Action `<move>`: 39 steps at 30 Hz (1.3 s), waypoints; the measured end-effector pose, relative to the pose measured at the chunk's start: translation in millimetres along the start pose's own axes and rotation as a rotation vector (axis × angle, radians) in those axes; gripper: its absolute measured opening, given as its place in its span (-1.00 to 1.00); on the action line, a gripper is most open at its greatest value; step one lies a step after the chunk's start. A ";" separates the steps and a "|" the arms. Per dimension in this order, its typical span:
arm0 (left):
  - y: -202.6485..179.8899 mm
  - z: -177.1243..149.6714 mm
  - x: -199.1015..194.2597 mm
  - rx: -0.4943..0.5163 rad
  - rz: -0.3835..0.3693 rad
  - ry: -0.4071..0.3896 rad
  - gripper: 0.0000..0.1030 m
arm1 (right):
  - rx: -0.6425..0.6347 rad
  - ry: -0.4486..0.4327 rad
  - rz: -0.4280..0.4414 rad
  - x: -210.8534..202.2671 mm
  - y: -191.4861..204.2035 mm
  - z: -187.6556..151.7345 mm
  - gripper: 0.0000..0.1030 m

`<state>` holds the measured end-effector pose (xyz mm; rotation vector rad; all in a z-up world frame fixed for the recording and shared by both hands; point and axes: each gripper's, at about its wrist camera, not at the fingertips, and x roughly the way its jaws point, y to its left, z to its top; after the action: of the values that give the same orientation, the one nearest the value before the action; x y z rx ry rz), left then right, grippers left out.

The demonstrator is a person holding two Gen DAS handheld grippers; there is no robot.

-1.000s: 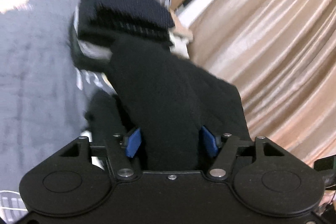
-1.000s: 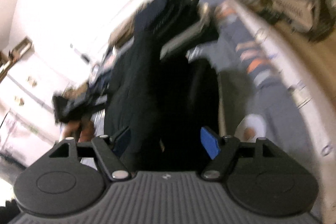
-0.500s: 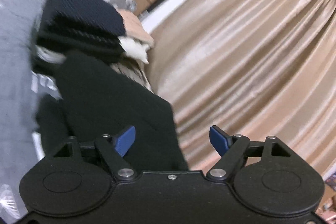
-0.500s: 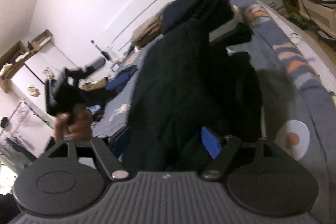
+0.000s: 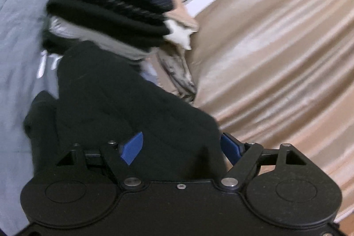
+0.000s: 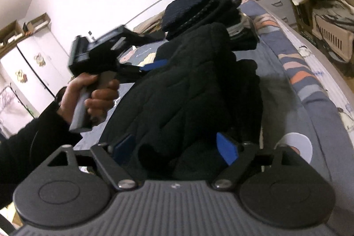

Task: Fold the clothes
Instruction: 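Carry the jacket with both grippers toward the stack of folded dark clothes, then lower the jacket onto the bed beside the stack and open both grippers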

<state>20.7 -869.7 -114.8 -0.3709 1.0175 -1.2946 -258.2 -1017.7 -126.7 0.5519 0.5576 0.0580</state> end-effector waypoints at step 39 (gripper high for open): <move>-12.5 -155.9 -84.2 -0.045 -0.187 0.106 0.75 | 0.158 0.004 -0.050 -18.5 -18.2 3.9 0.88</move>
<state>-104.3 -750.2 -155.3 -0.4441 1.1237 -1.4737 -273.7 -1038.8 -124.2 0.6910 0.5825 -0.0329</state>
